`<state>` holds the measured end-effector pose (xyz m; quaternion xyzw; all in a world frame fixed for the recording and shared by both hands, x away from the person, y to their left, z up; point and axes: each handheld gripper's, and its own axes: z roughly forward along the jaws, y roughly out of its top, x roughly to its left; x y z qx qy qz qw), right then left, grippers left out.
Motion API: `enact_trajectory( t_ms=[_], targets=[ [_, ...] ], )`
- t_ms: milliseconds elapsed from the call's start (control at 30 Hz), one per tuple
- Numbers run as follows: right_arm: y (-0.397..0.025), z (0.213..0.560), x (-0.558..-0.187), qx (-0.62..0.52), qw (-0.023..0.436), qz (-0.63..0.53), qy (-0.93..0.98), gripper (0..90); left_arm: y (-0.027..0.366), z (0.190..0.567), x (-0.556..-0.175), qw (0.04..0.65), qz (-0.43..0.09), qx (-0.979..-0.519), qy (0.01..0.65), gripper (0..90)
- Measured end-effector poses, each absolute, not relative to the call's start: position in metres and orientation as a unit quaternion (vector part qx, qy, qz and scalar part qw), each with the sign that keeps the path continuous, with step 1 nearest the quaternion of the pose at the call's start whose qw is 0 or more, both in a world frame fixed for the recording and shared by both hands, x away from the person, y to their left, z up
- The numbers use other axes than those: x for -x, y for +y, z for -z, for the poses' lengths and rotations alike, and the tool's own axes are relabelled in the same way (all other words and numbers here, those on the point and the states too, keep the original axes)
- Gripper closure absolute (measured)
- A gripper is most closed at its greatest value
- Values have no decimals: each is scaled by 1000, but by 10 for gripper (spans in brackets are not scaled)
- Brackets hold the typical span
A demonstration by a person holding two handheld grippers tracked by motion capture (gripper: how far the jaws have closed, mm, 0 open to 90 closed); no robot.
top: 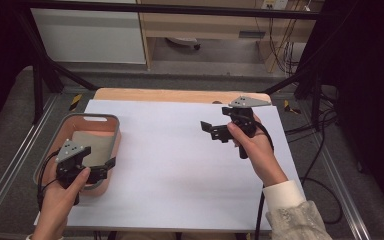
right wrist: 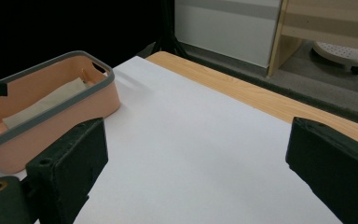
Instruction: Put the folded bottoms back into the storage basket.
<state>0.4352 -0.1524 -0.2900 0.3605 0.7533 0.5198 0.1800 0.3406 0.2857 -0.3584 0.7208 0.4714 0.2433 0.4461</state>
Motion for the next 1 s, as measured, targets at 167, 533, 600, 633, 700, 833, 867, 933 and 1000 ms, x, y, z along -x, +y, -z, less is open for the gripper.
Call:
enact_trajectory(
  t_ms=[167,533,600,633,700,833,867,933,1000],
  targets=[
    [-164,291,-432,-369,182,-523,746,58,285,359,-341,448,-244,-721,469,54],
    [-189,299,-427,-385,189,-524,735,54,286,361,-341,450,-245,-721,467,54],
    [-194,302,-426,-390,189,-525,733,54,286,361,-341,449,-245,-721,468,54],
    [-196,303,-425,-392,190,-525,731,54,286,361,-341,450,-244,-720,468,54],
    [-201,305,-423,-395,191,-526,729,54,286,362,-341,450,-244,-720,468,54],
    [-211,309,-419,-403,193,-526,723,53,286,362,-339,449,-243,-723,466,54],
    [-214,310,-418,-405,195,-525,723,54,286,363,-339,449,-244,-723,466,54],
    [-219,313,-416,-408,196,-525,720,53,287,365,-338,449,-242,-722,467,54],
    [-224,316,-414,-413,198,-525,717,53,288,366,-337,447,-241,-724,467,54]
  ],
)
